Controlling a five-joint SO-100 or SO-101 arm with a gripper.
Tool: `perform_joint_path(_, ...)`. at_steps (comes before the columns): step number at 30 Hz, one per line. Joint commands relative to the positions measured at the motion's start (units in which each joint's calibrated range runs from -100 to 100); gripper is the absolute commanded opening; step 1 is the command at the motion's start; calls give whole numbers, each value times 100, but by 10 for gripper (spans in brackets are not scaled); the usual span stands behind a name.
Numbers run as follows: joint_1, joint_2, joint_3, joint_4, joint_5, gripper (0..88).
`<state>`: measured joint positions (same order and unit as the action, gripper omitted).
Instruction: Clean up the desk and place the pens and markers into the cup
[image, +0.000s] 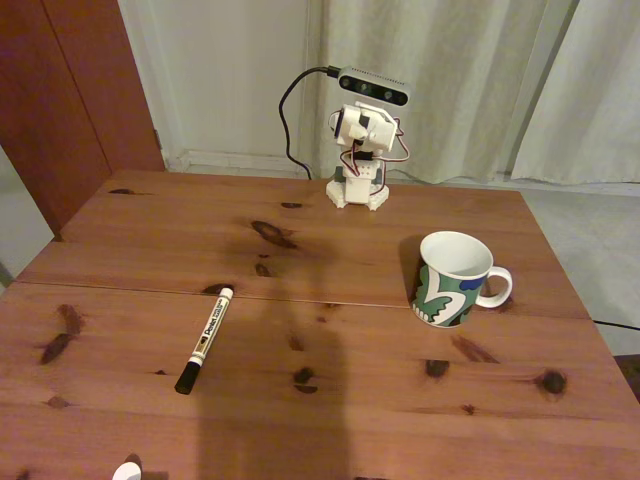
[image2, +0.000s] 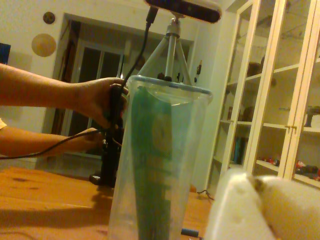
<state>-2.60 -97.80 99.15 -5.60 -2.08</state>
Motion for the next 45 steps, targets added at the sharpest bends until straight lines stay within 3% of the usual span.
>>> perform_joint_path(1,731,-55,40,470,-39,9)
perform_joint_path(16,787,-22,4,581,-49,9)
perform_joint_path(25,1069,193,-2025,3799,9,9)
perform_joint_path(29,1028,1087,-2873,4315,9,9)
perform_joint_path(45,1213,6888,-6299,4358,9,9)
